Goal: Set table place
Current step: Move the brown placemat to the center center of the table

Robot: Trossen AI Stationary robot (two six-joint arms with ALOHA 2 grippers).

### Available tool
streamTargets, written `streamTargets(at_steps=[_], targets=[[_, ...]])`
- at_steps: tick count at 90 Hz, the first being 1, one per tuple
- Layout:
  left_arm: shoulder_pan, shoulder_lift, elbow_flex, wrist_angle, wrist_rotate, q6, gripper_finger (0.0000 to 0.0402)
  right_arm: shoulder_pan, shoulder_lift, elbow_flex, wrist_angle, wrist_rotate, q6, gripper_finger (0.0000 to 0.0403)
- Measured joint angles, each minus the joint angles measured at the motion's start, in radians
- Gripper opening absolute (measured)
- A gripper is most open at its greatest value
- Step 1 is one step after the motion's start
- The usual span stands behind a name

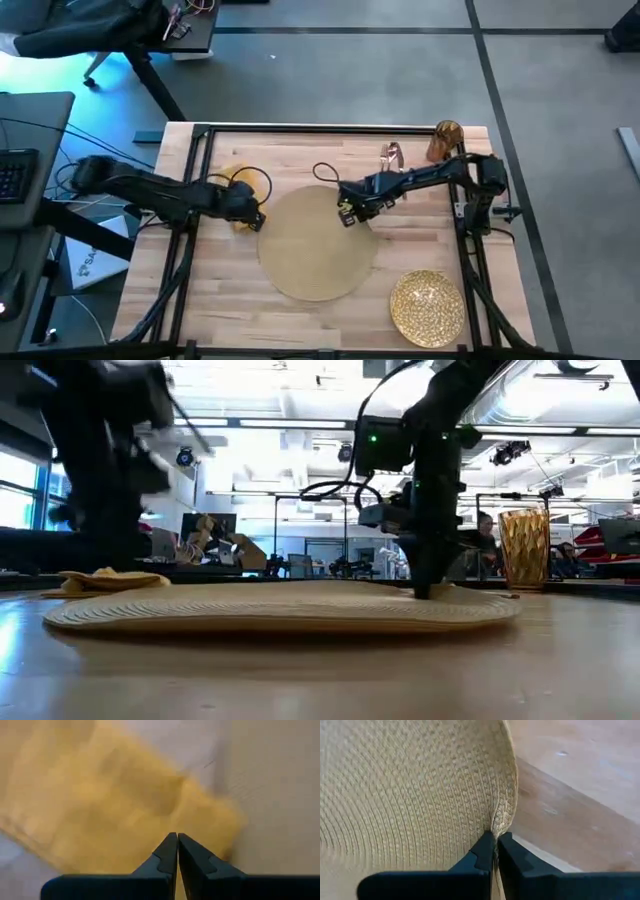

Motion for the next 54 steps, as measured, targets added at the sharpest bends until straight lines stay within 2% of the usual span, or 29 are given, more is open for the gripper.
streamTargets(at_steps=[11,25,40,54], targets=[[0.015,0.071,-0.029,0.051,0.063,0.038,0.0,0.017,-0.011,-0.001,-0.117,-0.018,-0.046,0.0],[-0.033,0.089,-0.013,0.071,0.107,0.203,0.0,0.053,-0.043,-0.013,-0.206,-0.018,-0.042,0.0],[-0.118,0.068,0.017,0.07,0.199,0.354,0.0,0.06,-0.072,-0.078,-0.164,-0.022,0.046,0.0],[-0.194,0.068,0.02,0.095,0.215,0.274,0.0,0.06,-0.094,-0.101,-0.091,-0.027,0.098,0.0]])
